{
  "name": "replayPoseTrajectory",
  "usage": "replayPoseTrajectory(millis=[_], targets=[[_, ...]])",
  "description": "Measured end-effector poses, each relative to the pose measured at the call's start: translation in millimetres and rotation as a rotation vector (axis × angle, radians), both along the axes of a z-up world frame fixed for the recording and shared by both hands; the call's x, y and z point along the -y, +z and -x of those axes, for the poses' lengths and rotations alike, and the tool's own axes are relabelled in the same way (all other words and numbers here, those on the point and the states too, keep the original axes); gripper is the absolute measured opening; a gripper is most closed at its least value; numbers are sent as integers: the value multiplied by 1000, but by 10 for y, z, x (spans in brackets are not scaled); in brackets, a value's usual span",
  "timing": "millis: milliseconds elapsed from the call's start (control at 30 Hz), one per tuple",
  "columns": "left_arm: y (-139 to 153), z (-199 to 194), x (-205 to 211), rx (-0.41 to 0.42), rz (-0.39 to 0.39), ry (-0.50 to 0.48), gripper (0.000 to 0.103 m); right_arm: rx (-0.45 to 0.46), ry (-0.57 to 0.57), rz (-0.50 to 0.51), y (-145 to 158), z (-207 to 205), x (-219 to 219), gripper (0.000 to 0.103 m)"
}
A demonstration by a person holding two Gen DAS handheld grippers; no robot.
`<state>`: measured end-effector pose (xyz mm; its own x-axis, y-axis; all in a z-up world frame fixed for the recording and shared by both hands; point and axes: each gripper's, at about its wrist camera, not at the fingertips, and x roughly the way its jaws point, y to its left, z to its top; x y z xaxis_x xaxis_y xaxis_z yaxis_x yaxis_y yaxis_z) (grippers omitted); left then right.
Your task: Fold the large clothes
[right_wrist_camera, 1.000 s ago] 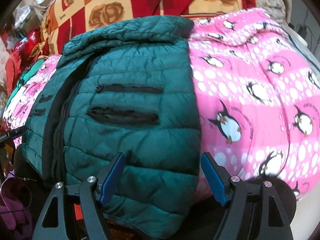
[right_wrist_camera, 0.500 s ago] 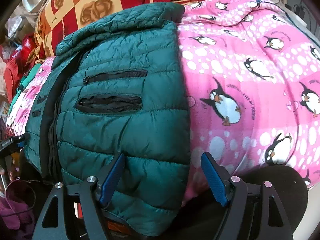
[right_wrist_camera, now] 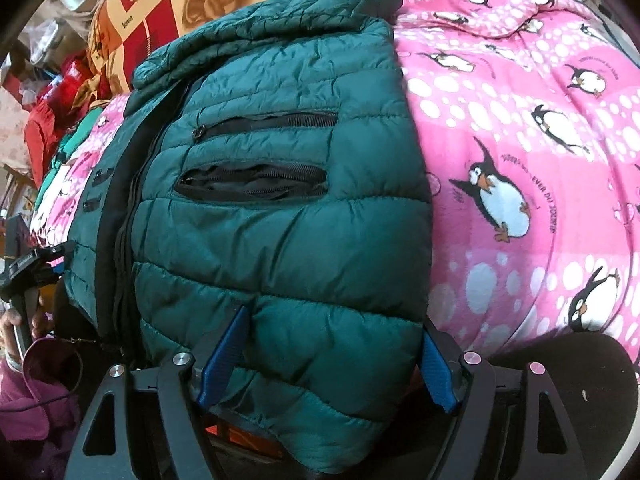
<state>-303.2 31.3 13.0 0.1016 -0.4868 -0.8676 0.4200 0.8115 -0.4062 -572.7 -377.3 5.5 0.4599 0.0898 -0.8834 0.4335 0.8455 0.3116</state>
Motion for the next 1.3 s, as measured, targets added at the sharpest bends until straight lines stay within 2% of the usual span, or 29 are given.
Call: replayPoseTrajectory(millis=[100, 200, 233, 267, 300, 333, 400, 633, 667, 700, 733, 767, 800, 967, 1133, 1300], targets=[[-16, 100, 103, 7, -30, -56, 85, -2, 41, -31, -23, 20, -56, 77], [4, 130, 152, 24, -39, -66, 85, 29, 54, -37, 4, 34, -81, 77], [28, 135, 158, 24, -25, -68, 83, 42, 62, -39, 29, 34, -92, 71], [54, 145, 169, 26, -14, -73, 77, 54, 71, -33, 58, 38, -101, 65], [84, 155, 174, 38, -11, -83, 71, 67, 78, -20, 99, 41, -111, 53], [126, 173, 192, 58, -22, -95, 67, 81, 85, -18, 131, 55, -115, 49], [166, 204, 207, 88, -38, -114, 60, 103, 97, -35, 148, 70, -97, 47], [67, 221, 309, 95, -93, -114, 61, 102, 135, -24, 4, 49, -128, 47], [90, 234, 320, 108, -101, -118, 55, 110, 134, -27, 17, 45, -129, 47], [127, 250, 337, 130, -108, -122, 37, 123, 132, -25, 47, 55, -119, 39], [201, 284, 407, 175, -124, -127, 27, 134, 131, -19, 76, 91, -90, 27], [255, 296, 415, 200, -118, -131, 19, 151, 133, -20, 118, 114, -52, 24], [316, 291, 412, 211, -104, -132, 16, 173, 140, -30, 160, 127, -29, 22], [654, 227, 413, 269, -25, -105, 15, 260, 154, -35, 394, 114, 53, 20], [991, 87, 413, 322, 61, -57, 15, 379, 123, -48, 759, 102, 239, 20], [1262, -69, 459, 386, 116, -3, 15, 455, 91, -13, 1034, -1, 364, 20]])
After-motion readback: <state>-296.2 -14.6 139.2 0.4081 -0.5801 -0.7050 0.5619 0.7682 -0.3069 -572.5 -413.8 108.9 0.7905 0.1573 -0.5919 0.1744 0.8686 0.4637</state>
